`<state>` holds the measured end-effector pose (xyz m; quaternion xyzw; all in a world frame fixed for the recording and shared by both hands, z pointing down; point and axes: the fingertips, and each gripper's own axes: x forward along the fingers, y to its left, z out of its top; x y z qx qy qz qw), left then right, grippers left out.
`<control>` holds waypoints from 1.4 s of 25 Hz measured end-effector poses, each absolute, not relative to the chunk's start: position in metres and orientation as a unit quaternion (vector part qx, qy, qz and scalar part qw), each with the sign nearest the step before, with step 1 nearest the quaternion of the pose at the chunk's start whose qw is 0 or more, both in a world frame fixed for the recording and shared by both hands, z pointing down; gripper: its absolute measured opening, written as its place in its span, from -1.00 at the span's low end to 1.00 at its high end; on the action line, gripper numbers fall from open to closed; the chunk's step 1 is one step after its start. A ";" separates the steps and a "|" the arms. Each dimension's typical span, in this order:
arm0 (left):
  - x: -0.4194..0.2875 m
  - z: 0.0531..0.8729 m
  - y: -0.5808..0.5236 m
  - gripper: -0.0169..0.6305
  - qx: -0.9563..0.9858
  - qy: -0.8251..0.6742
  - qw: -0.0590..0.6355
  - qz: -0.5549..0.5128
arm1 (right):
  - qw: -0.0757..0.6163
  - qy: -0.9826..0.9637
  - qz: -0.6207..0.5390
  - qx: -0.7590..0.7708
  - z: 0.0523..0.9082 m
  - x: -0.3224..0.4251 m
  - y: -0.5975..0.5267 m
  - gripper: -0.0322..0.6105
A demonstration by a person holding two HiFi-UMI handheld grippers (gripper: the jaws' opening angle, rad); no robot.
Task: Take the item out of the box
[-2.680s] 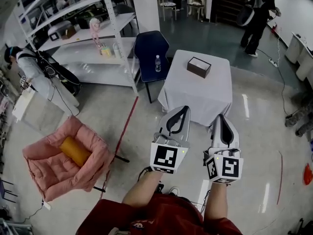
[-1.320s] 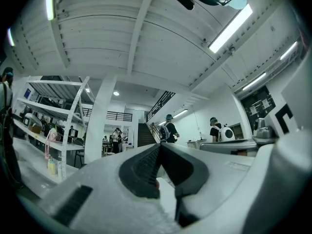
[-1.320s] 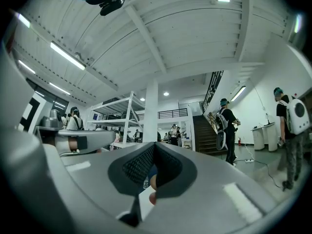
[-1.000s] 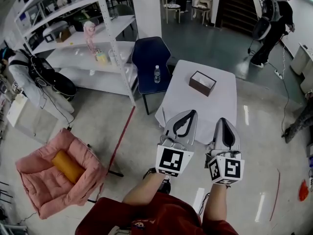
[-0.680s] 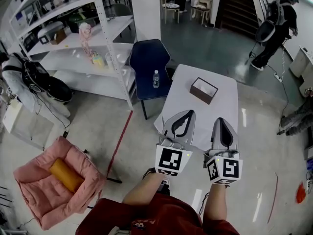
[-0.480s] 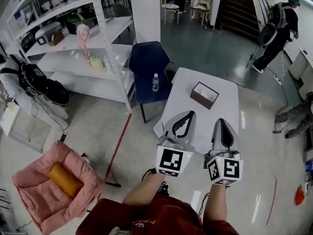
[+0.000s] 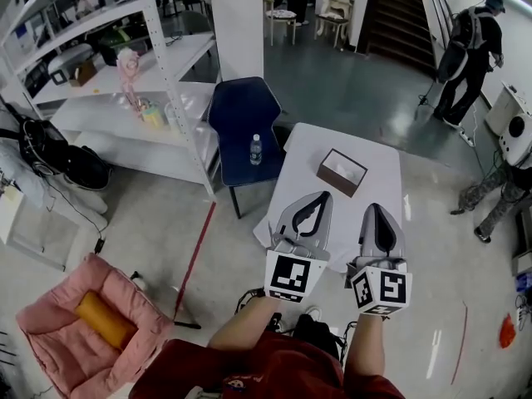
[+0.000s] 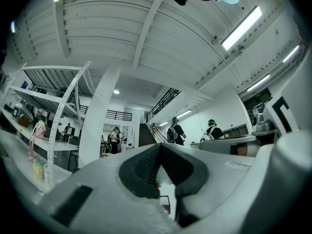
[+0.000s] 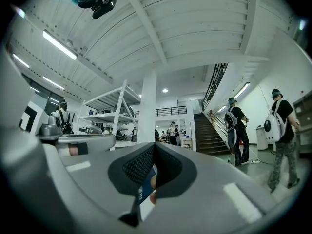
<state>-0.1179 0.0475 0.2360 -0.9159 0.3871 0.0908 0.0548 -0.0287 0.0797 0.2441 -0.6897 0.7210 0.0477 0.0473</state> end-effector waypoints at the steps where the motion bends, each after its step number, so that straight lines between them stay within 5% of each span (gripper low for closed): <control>1: -0.116 0.236 0.043 -0.94 -0.916 0.388 0.055 0.091 | 0.048 0.721 0.047 -0.690 0.245 -0.026 0.075 -0.89; 35: 0.155 0.228 -0.156 -0.94 -0.900 0.421 0.093 0.057 | 0.098 0.748 0.017 -0.657 0.249 0.250 -0.135 -0.89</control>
